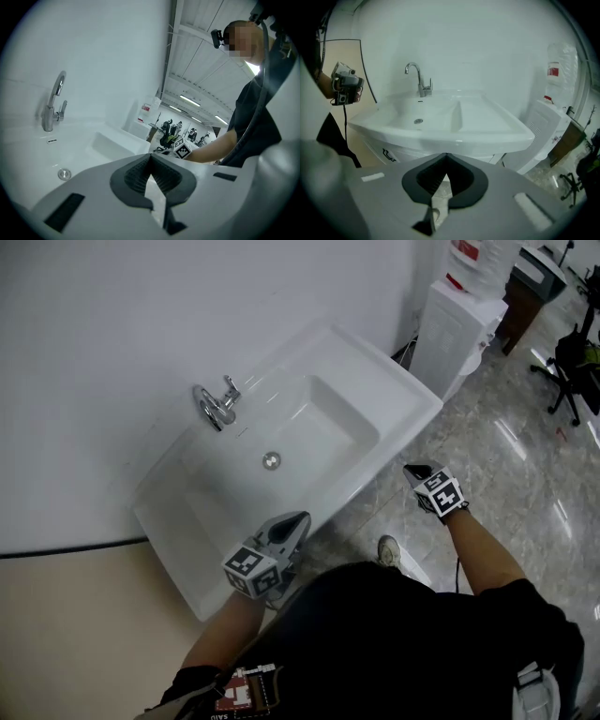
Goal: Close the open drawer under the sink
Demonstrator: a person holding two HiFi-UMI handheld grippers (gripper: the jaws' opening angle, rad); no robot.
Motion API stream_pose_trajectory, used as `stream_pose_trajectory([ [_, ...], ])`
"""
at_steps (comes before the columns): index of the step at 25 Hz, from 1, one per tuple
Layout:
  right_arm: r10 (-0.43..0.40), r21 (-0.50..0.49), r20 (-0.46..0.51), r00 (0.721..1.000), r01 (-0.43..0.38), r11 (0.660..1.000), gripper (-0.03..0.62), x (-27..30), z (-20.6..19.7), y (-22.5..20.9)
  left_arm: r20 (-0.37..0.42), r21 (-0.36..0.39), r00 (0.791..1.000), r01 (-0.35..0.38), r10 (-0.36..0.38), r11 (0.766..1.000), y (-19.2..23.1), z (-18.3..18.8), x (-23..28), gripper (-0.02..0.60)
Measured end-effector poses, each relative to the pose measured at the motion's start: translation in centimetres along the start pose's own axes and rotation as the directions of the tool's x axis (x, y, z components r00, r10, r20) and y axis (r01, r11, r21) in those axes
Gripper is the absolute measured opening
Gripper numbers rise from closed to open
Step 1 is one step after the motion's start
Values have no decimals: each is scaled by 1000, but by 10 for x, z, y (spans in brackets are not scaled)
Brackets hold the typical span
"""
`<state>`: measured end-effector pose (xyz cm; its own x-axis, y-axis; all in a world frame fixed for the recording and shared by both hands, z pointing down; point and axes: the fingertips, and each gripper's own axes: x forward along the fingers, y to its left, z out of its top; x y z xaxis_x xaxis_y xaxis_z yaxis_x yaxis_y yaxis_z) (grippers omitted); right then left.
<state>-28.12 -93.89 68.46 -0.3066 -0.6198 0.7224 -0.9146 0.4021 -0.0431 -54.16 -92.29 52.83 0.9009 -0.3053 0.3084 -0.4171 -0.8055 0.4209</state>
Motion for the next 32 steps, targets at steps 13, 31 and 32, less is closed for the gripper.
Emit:
stream_pose_trajectory([
  [13, 96, -77, 219, 971, -81, 994, 2, -49, 157, 69, 229, 10, 957, -183, 176, 983, 51, 58, -128, -2],
  [31, 348, -250, 304, 887, -278, 927, 2, -10, 295, 238, 311, 2, 853, -441, 418, 898, 124, 65, -320, -2],
  [32, 361, -261, 297, 884, -288, 921, 2, -7, 297, 243, 312, -7, 848, -448, 427, 894, 126, 61, -324, -2],
])
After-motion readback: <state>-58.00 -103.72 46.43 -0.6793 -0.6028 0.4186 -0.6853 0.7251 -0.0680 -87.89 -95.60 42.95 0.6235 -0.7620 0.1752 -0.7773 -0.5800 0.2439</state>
